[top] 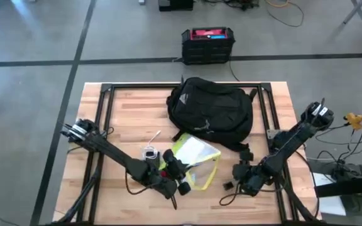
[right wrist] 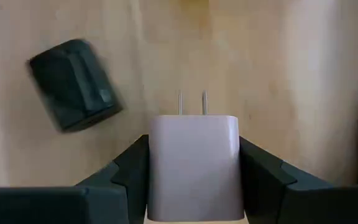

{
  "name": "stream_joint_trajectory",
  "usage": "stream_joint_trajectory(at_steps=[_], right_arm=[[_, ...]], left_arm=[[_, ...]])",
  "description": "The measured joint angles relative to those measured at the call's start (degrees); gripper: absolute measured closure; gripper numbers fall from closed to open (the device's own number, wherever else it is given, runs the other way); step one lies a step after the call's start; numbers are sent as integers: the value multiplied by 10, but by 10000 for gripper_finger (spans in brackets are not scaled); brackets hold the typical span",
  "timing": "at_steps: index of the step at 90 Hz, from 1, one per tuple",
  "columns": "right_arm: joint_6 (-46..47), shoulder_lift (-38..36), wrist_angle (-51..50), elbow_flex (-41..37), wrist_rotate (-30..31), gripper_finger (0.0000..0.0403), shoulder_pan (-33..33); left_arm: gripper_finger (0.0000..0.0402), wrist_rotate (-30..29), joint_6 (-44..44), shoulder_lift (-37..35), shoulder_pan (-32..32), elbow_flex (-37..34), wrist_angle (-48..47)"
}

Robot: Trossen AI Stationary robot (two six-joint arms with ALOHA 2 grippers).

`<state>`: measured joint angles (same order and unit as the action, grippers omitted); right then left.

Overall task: Unpack backpack
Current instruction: Remove the pink charger adapter from the yellow green zip bag, then remove the violet chocolate bar from the yellow green zip bag

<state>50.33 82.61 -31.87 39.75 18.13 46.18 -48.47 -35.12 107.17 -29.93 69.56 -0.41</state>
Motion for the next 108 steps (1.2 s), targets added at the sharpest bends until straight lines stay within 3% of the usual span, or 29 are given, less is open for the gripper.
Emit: stream_joint_trajectory(at_steps=[16,35,47,57,68,73,92,108], right_arm=[[-6,0,5,0,-44,232,6],[-9,0,4,11,-57,83,3],[-19,0,-1,30,-88,42,-3],[-57,0,-23,63,-79,39,-17],[-155,0,-13,89,66,48,-43],[-216,0,30,92,99,51,-62],[-440,42,283,92,62,73,-119],[-487,145,346,100,-19,111,-184]], left_arm=[[402,13,-3,-1,0,0,-44],[402,21,20,-26,-3,0,-57],[402,55,62,-35,-8,0,-57],[402,60,85,-38,-12,0,-56],[402,49,89,-34,-13,0,-51],[402,34,87,-28,-11,0,-44],[402,12,63,-11,-6,0,-39],[402,10,68,-11,-4,0,-37]])
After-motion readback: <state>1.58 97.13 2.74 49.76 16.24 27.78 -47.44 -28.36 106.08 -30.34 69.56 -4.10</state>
